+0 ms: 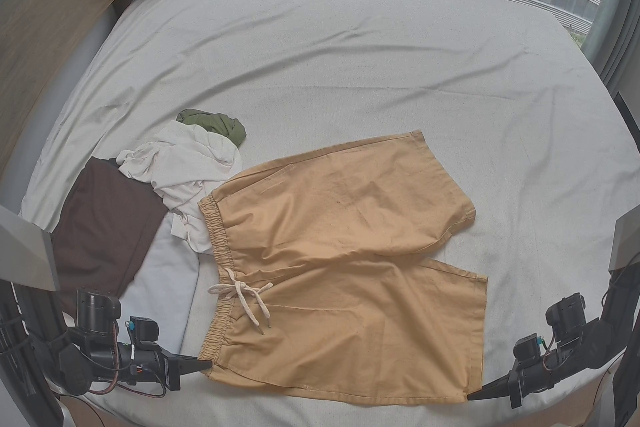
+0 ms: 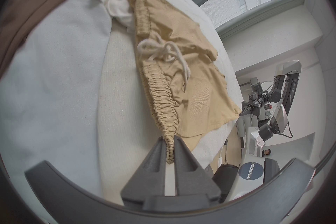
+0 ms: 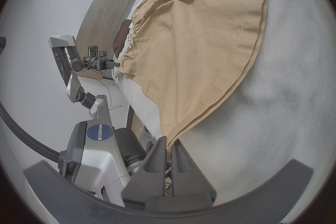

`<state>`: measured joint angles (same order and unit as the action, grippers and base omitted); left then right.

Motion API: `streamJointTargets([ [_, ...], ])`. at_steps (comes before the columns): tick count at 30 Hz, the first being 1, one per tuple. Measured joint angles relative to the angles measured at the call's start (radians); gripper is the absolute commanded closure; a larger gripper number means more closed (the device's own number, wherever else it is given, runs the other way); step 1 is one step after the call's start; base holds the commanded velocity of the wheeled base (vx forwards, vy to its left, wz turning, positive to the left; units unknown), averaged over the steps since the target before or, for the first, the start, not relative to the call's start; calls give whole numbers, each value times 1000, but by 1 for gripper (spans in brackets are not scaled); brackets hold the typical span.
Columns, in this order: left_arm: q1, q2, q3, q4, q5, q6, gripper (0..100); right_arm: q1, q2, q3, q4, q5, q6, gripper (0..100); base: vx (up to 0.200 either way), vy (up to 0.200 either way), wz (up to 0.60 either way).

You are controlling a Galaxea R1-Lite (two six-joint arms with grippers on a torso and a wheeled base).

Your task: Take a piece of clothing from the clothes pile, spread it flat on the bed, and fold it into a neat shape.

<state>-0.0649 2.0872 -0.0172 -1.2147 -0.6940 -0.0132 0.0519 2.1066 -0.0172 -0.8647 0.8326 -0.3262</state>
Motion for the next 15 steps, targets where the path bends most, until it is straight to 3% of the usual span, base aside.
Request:
streamJointTargets([
  [5,0,3,0,-91,-5,-30,100,-7,-14,0,-92,4,6,100,0,0,0],
  [15,-24,28,0,-331,-7,-206,100,-26,-22,0,-323,14,96,100,0,0,0],
])
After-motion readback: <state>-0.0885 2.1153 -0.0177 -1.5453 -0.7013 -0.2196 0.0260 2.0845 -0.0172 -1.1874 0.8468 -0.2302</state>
